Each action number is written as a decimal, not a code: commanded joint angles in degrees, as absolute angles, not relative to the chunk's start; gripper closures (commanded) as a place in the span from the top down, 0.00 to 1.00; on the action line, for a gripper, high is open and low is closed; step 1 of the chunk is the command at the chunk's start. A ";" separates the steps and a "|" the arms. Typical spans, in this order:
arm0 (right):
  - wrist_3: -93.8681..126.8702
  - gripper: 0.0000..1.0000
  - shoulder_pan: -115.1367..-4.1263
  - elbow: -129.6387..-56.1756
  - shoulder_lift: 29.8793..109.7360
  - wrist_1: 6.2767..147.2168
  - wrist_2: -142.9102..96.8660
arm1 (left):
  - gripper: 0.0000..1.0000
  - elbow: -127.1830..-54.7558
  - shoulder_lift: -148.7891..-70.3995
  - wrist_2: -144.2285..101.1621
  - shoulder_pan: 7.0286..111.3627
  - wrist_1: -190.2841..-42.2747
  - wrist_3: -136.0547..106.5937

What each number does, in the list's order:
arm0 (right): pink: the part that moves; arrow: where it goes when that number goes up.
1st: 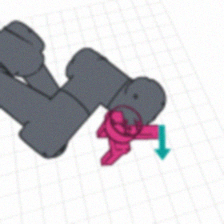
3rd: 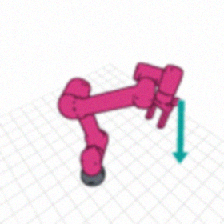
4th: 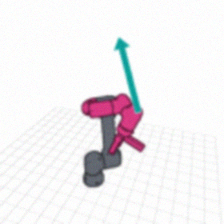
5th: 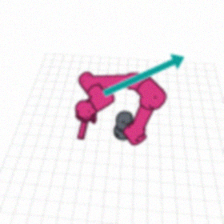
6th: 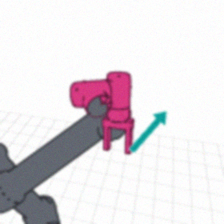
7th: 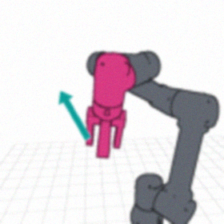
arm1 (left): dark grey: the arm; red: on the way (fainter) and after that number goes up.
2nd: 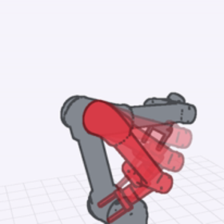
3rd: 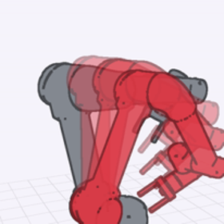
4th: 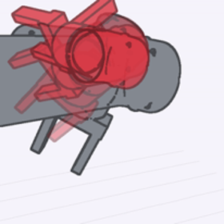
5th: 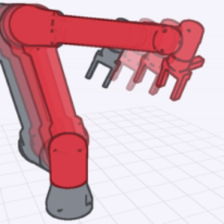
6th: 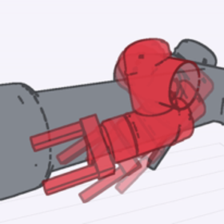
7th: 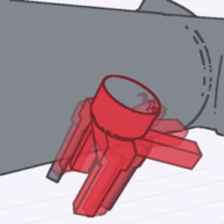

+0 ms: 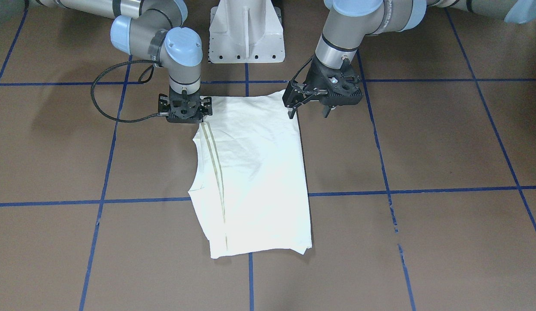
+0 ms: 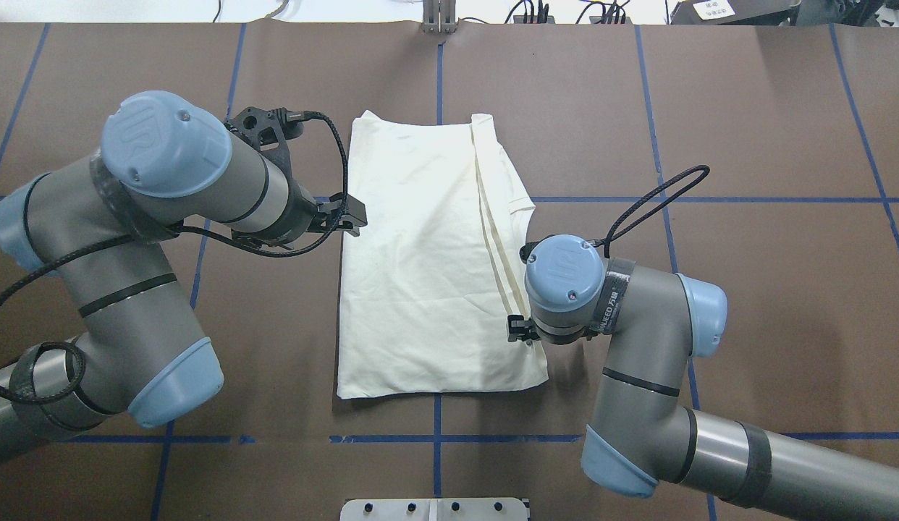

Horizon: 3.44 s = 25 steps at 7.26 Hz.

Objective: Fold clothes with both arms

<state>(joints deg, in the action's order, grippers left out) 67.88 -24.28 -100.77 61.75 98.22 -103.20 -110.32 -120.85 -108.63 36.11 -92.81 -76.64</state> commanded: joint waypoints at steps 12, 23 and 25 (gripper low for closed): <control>63.02 1.00 -25.93 -93.60 53.61 98.26 -105.72 | 1.00 -110.83 -120.67 -108.72 35.95 -92.73 -76.46; 62.84 1.00 -27.50 -93.87 54.58 100.11 -106.78 | 1.00 -111.00 -120.67 -109.25 35.77 -92.81 -76.64; 61.88 1.00 -28.56 -94.13 55.89 100.37 -107.14 | 1.00 -110.83 -120.67 -109.25 35.60 -92.81 -76.64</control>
